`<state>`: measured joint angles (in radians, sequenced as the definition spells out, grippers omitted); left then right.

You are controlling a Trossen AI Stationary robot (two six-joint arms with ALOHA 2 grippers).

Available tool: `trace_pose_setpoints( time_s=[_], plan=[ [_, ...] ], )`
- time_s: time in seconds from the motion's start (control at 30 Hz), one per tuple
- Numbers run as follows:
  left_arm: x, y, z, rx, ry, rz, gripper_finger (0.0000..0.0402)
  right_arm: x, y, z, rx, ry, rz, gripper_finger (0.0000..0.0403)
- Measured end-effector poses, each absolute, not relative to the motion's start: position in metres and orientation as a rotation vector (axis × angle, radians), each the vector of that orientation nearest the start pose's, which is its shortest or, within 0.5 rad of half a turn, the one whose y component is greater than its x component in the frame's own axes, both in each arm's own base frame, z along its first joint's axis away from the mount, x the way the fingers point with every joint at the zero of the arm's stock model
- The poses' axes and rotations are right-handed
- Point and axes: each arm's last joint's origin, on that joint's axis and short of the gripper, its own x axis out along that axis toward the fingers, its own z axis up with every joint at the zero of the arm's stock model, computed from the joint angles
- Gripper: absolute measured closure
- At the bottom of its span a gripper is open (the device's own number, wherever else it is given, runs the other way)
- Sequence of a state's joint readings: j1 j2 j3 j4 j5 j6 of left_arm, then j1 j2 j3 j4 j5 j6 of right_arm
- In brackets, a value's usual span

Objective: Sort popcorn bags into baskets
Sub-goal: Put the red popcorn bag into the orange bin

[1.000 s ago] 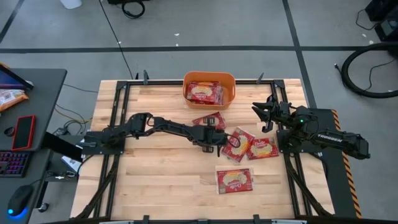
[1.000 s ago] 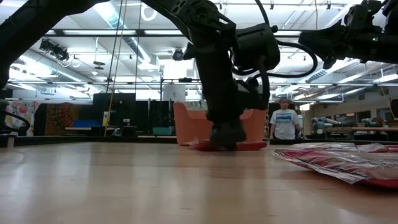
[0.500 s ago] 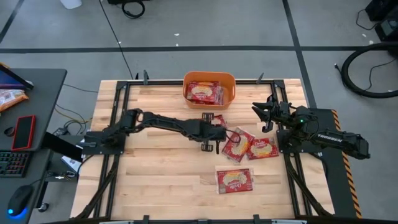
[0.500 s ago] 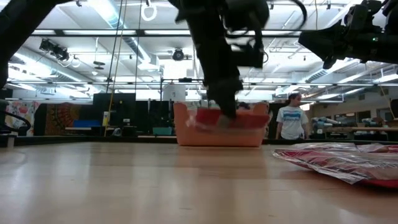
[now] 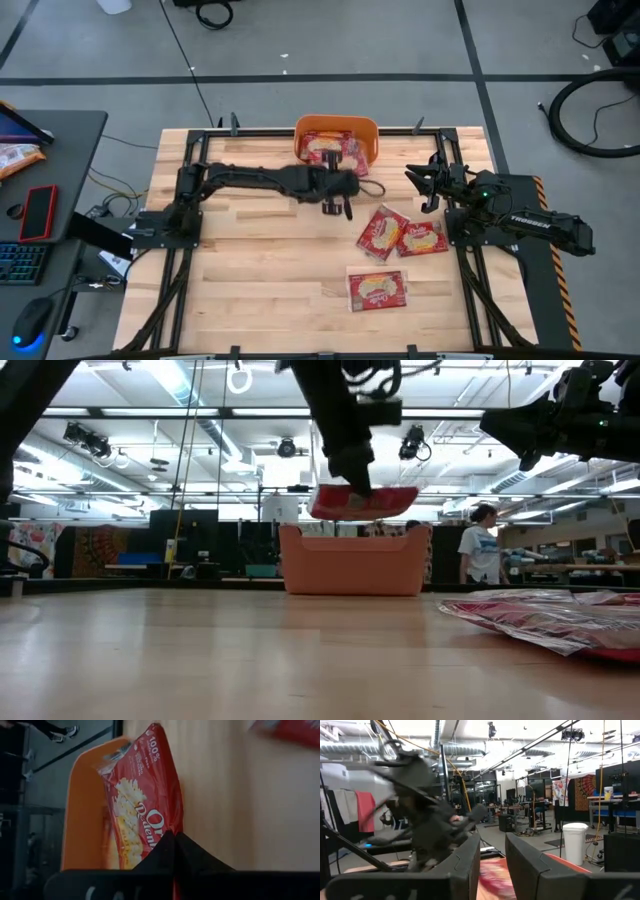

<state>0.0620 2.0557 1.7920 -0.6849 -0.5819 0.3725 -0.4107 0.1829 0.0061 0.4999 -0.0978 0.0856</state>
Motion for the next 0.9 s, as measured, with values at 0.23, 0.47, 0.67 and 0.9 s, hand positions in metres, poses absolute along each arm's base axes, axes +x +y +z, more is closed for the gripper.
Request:
trace_pose_setpoints(
  time_s=[0.23,0.47,0.67,0.9],
  plan=[
    [0.442,0.119,0.25,0.555,1.06,0.372,0.0399,0.096,-0.039,0.198,0.003,-0.327,-0.296,0.0306],
    [0.433,0.175,0.241,0.539,1.038,0.313,0.0383,0.096,-0.039,0.198,0.003,-0.327,-0.296,0.0306],
    [0.43,0.186,0.238,0.504,1.043,0.314,0.0335,0.096,-0.039,0.198,0.003,-0.327,-0.296,0.0306],
    [0.448,0.146,0.242,0.524,0.957,0.265,0.0293,0.096,-0.039,0.198,0.003,-0.326,-0.296,0.0306]
  ],
)
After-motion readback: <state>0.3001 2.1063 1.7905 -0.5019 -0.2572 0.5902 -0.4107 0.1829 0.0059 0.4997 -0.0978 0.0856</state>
